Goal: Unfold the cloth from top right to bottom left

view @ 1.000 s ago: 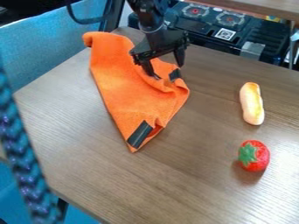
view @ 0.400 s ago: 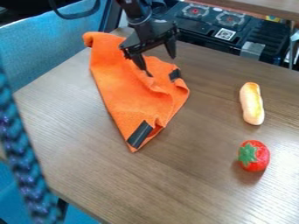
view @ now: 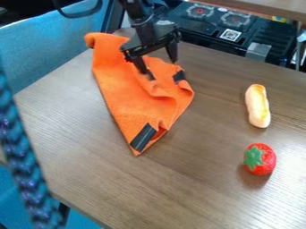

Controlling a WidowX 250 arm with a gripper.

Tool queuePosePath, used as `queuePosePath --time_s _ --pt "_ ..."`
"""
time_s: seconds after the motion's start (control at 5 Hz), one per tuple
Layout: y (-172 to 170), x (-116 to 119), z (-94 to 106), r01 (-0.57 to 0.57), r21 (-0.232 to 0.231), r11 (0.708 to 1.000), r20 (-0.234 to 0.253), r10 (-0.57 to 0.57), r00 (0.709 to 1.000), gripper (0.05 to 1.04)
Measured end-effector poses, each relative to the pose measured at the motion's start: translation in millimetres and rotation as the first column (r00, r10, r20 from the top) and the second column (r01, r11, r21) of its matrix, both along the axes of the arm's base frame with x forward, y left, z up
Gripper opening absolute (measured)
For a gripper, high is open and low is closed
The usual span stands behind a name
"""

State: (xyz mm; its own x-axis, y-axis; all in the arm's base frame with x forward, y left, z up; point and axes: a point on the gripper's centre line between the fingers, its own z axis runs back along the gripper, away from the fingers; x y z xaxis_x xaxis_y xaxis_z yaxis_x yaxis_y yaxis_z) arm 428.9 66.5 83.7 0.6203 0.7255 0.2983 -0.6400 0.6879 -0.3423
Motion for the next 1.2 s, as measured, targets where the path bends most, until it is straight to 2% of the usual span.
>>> queuePosePath --time_s 0.2,0.4,0.6,0.8,1.0,1.2 --pt "8.5 -1.5 -7.4 -0.042 -0.011 0.999 -0.070 0.041 0.997 0.999" --pt "13.9 -0.7 -17.3 -0.097 -0.026 0.995 -0.169 0.091 0.981 0.999" --pt "20.2 1.7 -28.8 -0.136 -0.029 0.990 -0.230 0.125 0.965 0.935" --pt "23.6 3.1 -32.5 -0.154 -0.015 0.988 -0.250 0.145 0.957 0.790" --pt "22.2 3.9 -35.6 -0.159 -0.028 0.987 -0.271 0.146 0.951 0.498" --pt "17.8 6.7 -32.7 -0.110 -0.057 0.992 -0.261 0.092 0.961 0.219"
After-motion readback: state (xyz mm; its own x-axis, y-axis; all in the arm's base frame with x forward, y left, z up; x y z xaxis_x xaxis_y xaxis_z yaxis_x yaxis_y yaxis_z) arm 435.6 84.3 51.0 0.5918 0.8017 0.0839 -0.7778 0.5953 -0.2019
